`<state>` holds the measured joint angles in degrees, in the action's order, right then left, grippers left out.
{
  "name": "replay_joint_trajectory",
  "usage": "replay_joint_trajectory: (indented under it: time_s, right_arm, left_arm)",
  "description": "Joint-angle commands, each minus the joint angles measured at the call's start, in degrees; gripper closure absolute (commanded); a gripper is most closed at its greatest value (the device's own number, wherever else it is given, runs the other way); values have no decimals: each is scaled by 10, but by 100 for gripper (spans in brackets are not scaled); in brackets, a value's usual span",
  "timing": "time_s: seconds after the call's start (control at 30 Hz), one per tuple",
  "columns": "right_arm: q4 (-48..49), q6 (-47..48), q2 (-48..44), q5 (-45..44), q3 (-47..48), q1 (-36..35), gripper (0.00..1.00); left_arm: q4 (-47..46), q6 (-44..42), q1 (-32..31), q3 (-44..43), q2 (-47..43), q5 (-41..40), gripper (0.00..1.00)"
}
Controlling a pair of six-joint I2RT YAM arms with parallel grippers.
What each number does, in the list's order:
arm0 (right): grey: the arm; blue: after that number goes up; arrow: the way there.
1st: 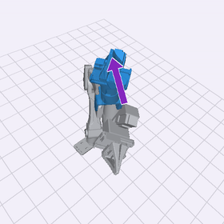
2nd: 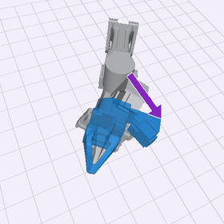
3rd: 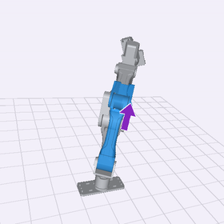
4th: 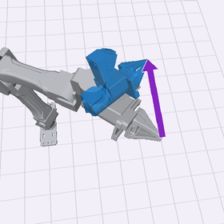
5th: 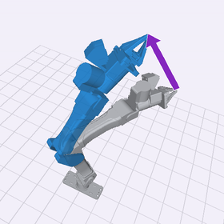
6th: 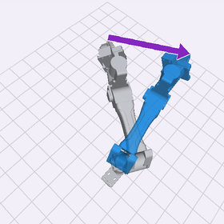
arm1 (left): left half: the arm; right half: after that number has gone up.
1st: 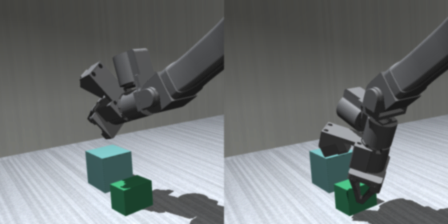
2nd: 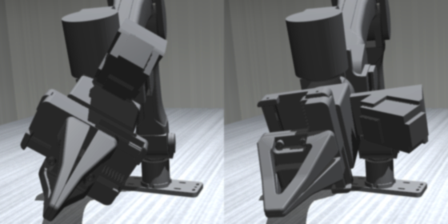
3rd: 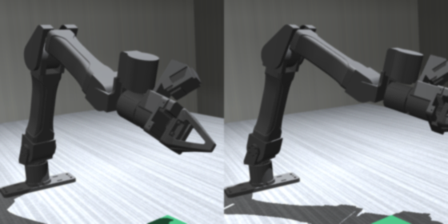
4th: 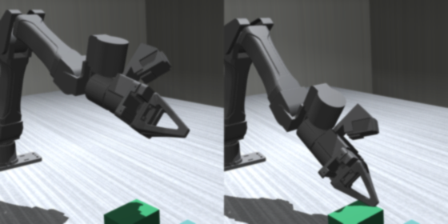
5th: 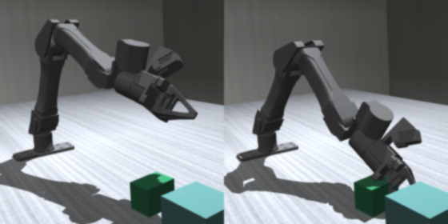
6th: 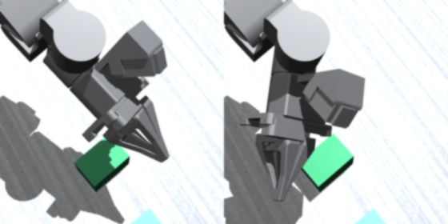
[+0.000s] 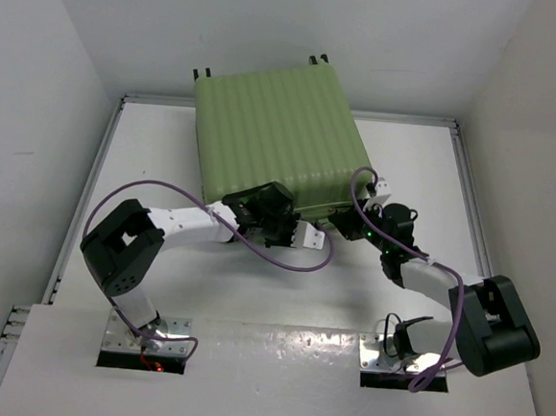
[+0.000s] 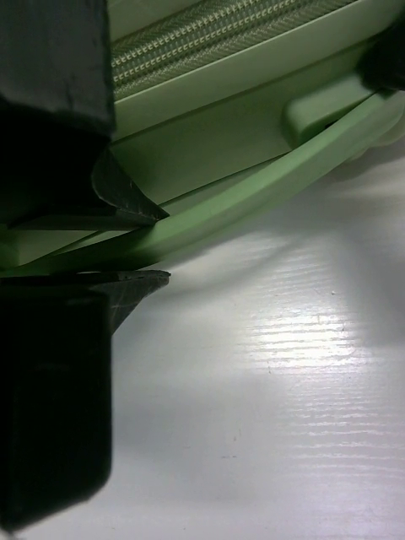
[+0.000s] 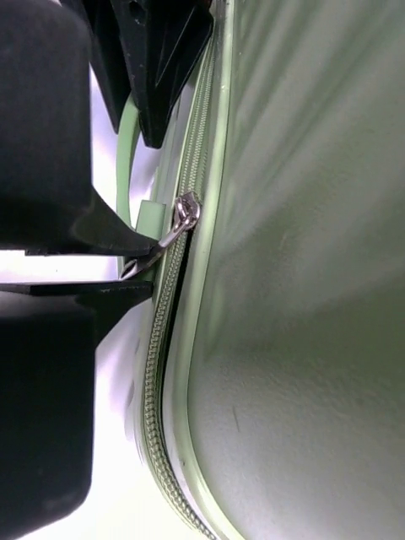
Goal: Pack the luggage
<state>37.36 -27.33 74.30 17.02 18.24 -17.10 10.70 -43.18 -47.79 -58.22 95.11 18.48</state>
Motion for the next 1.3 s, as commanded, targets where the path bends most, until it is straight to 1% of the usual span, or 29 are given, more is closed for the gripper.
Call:
replay_joint_trajectory:
  time_s: [0.0,0.27,0.37,0.47,0.6,0.7,0.77,0.9,1.07,1.13,1.17,1.27]
  right_arm:
    - [98,-2,1,14,28,-14,99]
    - [89,18,-41,12,2,8,100]
    - [82,40,-62,7,-8,11,100]
    - [54,47,-79,-17,-19,14,100]
    - [16,54,-121,-34,-40,40,100]
    - [-19,61,-144,-31,-52,55,100]
    - [-17,65,-155,-25,-65,59,100]
    - [5,60,-144,-1,-66,59,100]
    - [39,62,-95,22,-42,40,100]
    - [17,68,-87,8,-35,36,100]
    - [15,65,-83,-13,-34,35,100]
    - [-3,72,-88,-30,-42,48,100]
  left_arm:
    - [13,-6,-5,0,-11,60,100]
    - [13,-6,6,6,-16,54,100]
    - [19,-6,11,11,-21,54,100]
    - [24,-11,16,11,-21,49,100]
    - [24,-11,22,16,-33,49,100]
    - [24,-11,22,21,-33,49,100]
    - [24,-11,27,21,-33,49,100]
    - [29,-16,27,21,-33,49,100]
    - [29,-16,32,8,-22,49,100]
    - [29,-16,32,8,-22,49,100]
    - [29,-16,32,8,-22,49,100]
    - [35,-22,38,8,-22,49,100]
